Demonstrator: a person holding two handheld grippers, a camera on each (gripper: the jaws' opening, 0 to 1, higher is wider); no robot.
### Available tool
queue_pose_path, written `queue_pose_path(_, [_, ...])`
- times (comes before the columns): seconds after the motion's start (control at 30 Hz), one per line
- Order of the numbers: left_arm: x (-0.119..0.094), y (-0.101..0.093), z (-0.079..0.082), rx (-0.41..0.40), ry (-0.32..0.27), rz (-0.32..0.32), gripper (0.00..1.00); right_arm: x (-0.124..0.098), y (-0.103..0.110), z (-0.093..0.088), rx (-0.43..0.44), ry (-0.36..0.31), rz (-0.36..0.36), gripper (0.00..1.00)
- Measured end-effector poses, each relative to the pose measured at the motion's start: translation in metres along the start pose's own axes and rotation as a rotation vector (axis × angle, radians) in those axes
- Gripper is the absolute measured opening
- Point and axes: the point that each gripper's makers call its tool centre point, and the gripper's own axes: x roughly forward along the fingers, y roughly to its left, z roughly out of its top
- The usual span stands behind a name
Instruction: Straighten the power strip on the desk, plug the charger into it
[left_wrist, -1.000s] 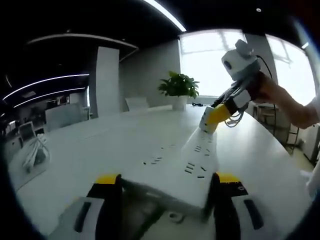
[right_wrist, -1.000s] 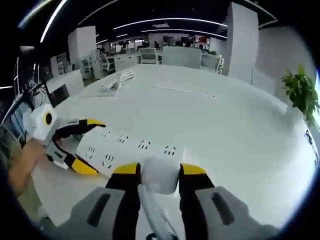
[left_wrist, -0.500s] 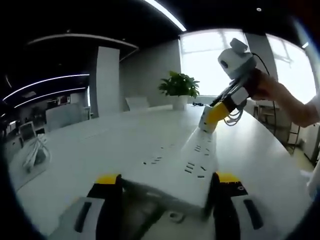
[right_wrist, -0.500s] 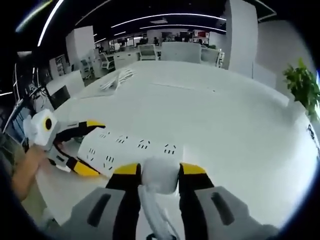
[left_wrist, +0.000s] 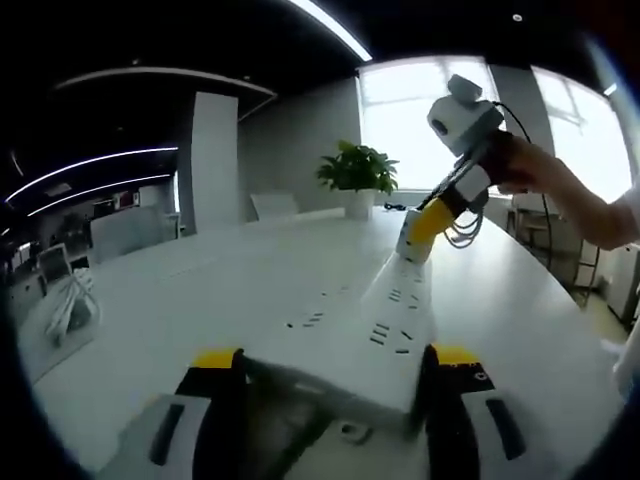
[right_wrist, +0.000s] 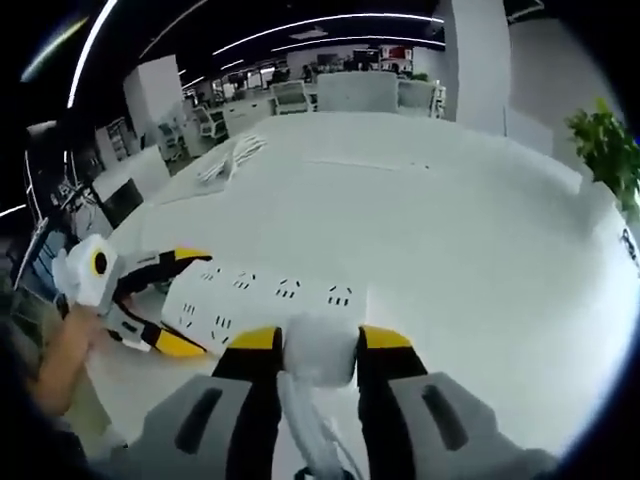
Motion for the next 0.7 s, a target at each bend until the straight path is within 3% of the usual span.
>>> queue_pose_path(0.1, [0.0002, 0.0001, -0.0003, 0.0, 0.002, 0.0, 0.73, -0.0004, 0.0016, -0.0005, -0.042, 0.008, -0.044, 0.27])
queue_pose_path(0.3, [0.0, -0.0001, -0.001, -0.004, 0.006, 0.0, 0.72, -0.0015, -0.0001, -0.0016, -0.056, 0.012, -0.061, 0.27])
queue_pose_path(0.53, [0.0001, -0.0002, -0.0014, -0.012, 0.01, 0.006, 0.72, 0.0005, -0.0047, 0.0012, 0.008, 0.006, -0.011, 0.26])
queue_pose_path(0.7, [-0.0002, -0.0004, -0.0017, -0.013, 0.009, 0.005, 0.72, -0.0015, -0.0006, 0.0018, -0.029, 0.001, -0.034, 0.26])
